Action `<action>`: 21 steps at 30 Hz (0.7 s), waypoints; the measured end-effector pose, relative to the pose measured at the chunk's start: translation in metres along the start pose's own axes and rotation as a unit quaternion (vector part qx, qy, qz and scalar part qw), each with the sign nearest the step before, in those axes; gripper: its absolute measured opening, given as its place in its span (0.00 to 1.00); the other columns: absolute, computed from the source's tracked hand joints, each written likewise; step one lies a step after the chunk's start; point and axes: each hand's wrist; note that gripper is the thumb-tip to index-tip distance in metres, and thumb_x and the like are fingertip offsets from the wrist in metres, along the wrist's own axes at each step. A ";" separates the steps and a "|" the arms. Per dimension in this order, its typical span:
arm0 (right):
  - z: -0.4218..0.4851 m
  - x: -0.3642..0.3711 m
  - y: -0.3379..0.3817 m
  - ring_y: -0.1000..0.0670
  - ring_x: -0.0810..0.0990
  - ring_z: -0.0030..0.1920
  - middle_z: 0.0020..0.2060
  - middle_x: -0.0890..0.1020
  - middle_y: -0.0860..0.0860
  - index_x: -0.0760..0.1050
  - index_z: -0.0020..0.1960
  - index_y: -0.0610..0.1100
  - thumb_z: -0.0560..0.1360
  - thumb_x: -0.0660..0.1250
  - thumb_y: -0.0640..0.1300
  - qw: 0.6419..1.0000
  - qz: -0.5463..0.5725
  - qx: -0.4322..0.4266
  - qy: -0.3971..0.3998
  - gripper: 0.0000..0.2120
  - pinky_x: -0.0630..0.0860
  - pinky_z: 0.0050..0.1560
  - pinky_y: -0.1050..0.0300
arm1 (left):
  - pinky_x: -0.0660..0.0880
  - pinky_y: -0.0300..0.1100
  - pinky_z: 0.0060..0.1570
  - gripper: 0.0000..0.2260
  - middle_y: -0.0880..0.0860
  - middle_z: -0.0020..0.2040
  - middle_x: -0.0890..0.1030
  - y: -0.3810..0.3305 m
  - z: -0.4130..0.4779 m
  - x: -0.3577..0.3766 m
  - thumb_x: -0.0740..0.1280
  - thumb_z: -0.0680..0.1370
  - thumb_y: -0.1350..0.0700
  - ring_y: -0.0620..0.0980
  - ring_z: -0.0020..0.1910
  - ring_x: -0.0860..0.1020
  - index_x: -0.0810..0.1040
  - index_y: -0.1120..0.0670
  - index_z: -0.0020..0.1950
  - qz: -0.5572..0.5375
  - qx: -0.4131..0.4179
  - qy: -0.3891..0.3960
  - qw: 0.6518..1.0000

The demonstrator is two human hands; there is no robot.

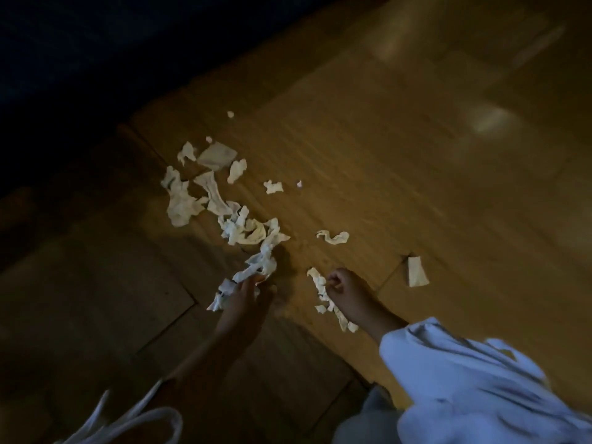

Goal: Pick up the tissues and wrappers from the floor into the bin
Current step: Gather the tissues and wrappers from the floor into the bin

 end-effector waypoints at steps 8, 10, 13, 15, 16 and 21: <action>0.130 0.067 -0.113 0.62 0.76 0.47 0.43 0.78 0.62 0.73 0.43 0.58 0.77 0.61 0.41 0.982 0.004 -0.184 -0.049 0.12 0.70 0.45 0.66 | 0.39 0.58 0.71 0.31 0.46 0.77 0.38 0.122 0.140 0.090 0.59 0.76 0.39 0.51 0.75 0.35 0.46 0.38 0.74 0.139 0.077 -0.120 0.980; 0.143 0.067 -0.127 0.60 0.75 0.50 0.47 0.77 0.59 0.75 0.47 0.56 0.78 0.61 0.45 0.970 -0.029 -0.238 -0.036 0.07 0.70 0.48 0.64 | 0.38 0.59 0.71 0.33 0.47 0.76 0.35 0.128 0.168 0.091 0.57 0.75 0.36 0.51 0.75 0.34 0.42 0.36 0.74 0.207 0.096 -0.103 0.968; 0.147 0.066 -0.138 0.55 0.68 0.65 0.64 0.72 0.52 0.72 0.62 0.50 0.75 0.60 0.60 0.955 -0.144 -0.256 0.024 0.21 0.65 0.62 0.59 | 0.41 0.62 0.72 0.34 0.50 0.77 0.38 0.124 0.181 0.082 0.54 0.75 0.34 0.55 0.76 0.38 0.43 0.40 0.75 0.320 0.055 -0.025 0.946; 0.141 0.073 -0.144 0.51 0.57 0.73 0.73 0.61 0.52 0.61 0.71 0.53 0.66 0.53 0.75 0.955 -0.214 -0.198 0.055 0.40 0.58 0.71 0.50 | 0.43 0.62 0.72 0.34 0.50 0.78 0.41 0.121 0.173 0.082 0.55 0.75 0.34 0.55 0.77 0.42 0.46 0.45 0.76 0.313 0.014 0.001 0.950; 0.135 0.080 -0.150 0.49 0.53 0.75 0.75 0.57 0.53 0.56 0.74 0.54 0.63 0.48 0.78 0.945 -0.256 -0.196 0.061 0.45 0.55 0.73 0.45 | 0.45 0.61 0.72 0.34 0.51 0.78 0.44 0.122 0.167 0.086 0.55 0.76 0.35 0.55 0.77 0.43 0.47 0.46 0.76 0.295 0.006 -0.010 0.955; 0.128 0.098 -0.197 0.48 0.78 0.59 0.61 0.77 0.51 0.66 0.66 0.51 0.80 0.44 0.58 0.873 -0.376 -0.311 0.015 0.22 0.80 0.51 0.50 | 0.59 0.56 0.71 0.27 0.53 0.75 0.55 0.136 0.146 0.116 0.61 0.78 0.50 0.55 0.74 0.54 0.55 0.49 0.74 0.313 0.071 -0.073 0.944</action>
Point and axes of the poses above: each hand's wrist, its own z-axis towards the middle knuckle, its own x-axis out of the palm, y = z × x
